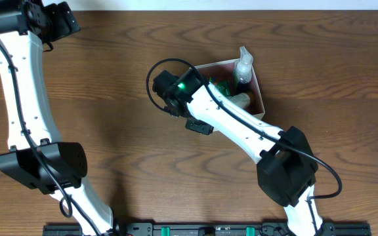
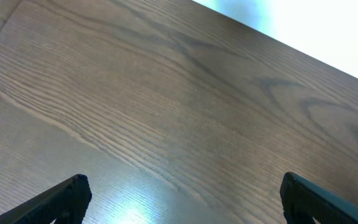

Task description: Pack container

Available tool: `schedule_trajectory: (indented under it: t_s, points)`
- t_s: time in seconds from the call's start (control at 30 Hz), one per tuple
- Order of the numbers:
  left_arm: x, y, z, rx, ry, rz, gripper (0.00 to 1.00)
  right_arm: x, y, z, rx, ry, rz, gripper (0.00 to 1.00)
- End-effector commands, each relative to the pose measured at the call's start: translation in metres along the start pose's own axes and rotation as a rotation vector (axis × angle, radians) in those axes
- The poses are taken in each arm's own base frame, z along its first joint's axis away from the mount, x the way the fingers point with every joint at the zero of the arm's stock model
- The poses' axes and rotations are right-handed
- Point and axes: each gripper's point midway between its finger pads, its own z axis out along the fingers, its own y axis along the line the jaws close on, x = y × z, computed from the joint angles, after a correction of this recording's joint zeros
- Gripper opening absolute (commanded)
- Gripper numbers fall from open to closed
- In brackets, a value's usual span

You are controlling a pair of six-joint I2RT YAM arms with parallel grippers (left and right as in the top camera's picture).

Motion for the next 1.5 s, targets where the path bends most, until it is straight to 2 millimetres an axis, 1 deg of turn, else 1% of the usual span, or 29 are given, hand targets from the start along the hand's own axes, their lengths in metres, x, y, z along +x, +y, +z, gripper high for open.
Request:
schedule_trajectory:
  t_s: [0.0,0.07,0.2,0.27,0.37,0.53,0.6,0.7,0.8,0.9,1.23,1.33,1.47]
  points:
    - [0.000,0.004,0.002,-0.015,0.004,0.004,0.98,0.006,-0.011,0.010,0.001,0.026,0.073,0.01]
    - [0.000,0.004,0.002,-0.015,0.004,0.004,0.98,0.009,-0.016,0.010,0.005,0.031,0.110,0.01]
    - [0.000,0.004,0.002,-0.015,0.004,0.004,0.98,0.013,-0.037,0.003,0.031,0.021,0.220,0.01]
    - [0.000,0.004,0.002,-0.015,0.004,0.004,0.98,0.015,-0.050,-0.004,0.035,0.004,0.272,0.01]
    - [0.000,0.004,0.002,-0.015,0.004,0.004,0.98,0.022,-0.076,-0.018,0.059,-0.019,0.378,0.01]
    - [0.000,0.004,0.002,-0.015,0.004,0.004,0.98,0.041,-0.111,-0.036,0.072,-0.046,0.485,0.01]
    - [0.000,0.004,0.002,-0.015,0.004,0.004,0.98,0.049,-0.120,-0.038,0.076,-0.039,0.507,0.01]
    - [0.000,0.004,0.002,-0.015,0.004,0.004,0.98,0.064,-0.130,-0.036,0.090,-0.008,0.551,0.01]
    - [0.000,0.004,0.002,-0.015,0.004,0.004,0.98,0.075,-0.136,-0.031,0.083,0.018,0.572,0.01]
    - [0.000,0.004,0.002,-0.015,0.004,0.004,0.98,0.081,-0.140,-0.029,0.080,0.028,0.589,0.01]
    - [0.000,0.004,0.002,-0.015,0.004,0.004,0.98,0.095,-0.151,-0.022,0.075,0.046,0.679,0.01]
    - [0.000,0.004,0.002,-0.015,0.004,0.004,0.98,0.100,-0.155,-0.019,0.074,0.050,0.737,0.01]
    - [0.000,0.004,0.002,-0.015,0.004,0.004,0.98,0.100,-0.154,-0.015,0.021,0.032,0.805,0.01]
